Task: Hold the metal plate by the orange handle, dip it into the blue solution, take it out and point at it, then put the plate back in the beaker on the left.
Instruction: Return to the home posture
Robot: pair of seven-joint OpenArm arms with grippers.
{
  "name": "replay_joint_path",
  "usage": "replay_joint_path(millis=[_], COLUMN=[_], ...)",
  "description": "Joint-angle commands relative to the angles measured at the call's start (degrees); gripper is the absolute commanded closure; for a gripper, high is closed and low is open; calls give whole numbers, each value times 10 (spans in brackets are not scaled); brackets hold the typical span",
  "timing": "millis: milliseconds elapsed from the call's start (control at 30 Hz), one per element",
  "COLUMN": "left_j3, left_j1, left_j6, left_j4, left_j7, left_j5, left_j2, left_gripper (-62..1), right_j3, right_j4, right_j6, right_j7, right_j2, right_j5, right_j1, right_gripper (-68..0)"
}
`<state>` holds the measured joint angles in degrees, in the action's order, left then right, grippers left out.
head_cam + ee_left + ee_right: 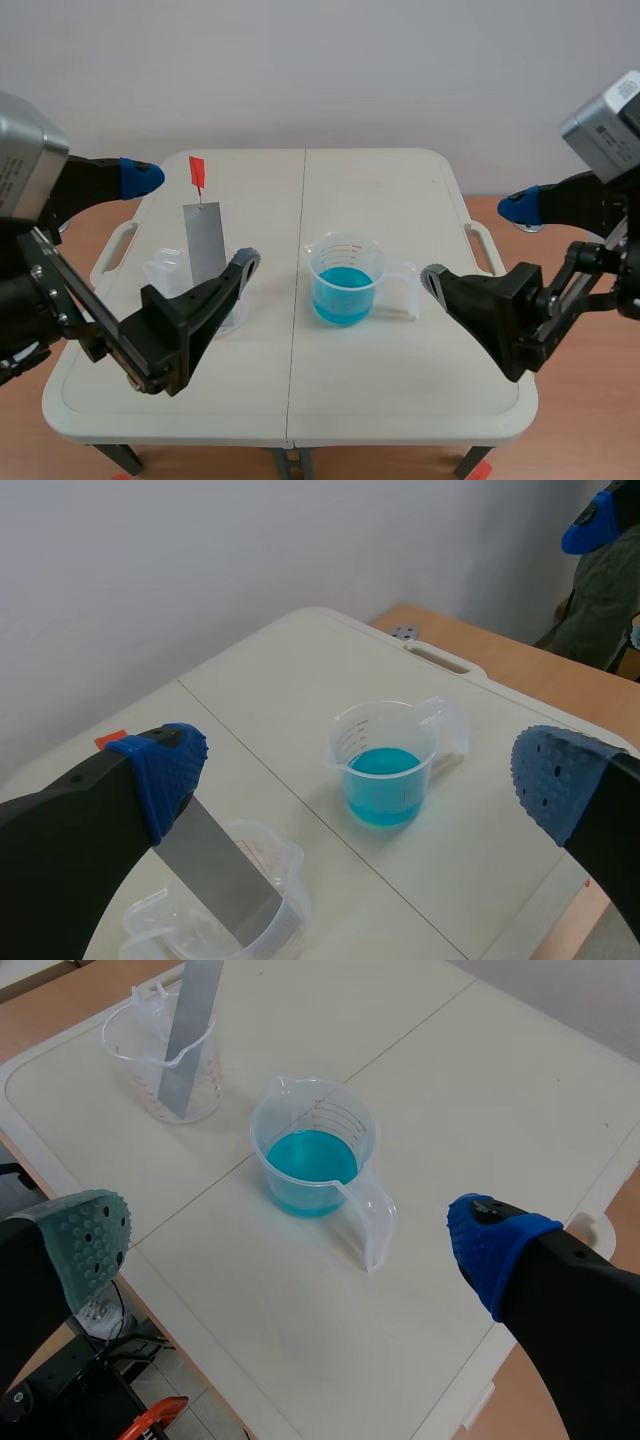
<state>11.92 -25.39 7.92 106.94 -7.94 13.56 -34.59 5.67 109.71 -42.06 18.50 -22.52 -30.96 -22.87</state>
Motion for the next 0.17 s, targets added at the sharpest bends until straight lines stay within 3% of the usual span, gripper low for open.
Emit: replay_joint_path(millis=[0,133], left_j3=[-4,-4], left_j1=[-2,-2], left_j6=[-1,-1], left_j4=[8,8], left_j7=[-10,-10], left_j5=[4,4], left_j2=[3,3], left_gripper=[-623,-623], right_j3=[4,4], right_j4=[3,3], right_j6=[-7,-7], right_j7=[-7,-7], right_j2=[-3,-3], right_j5=[-8,-8], right_j1=[5,5], right_gripper=[-663,-663])
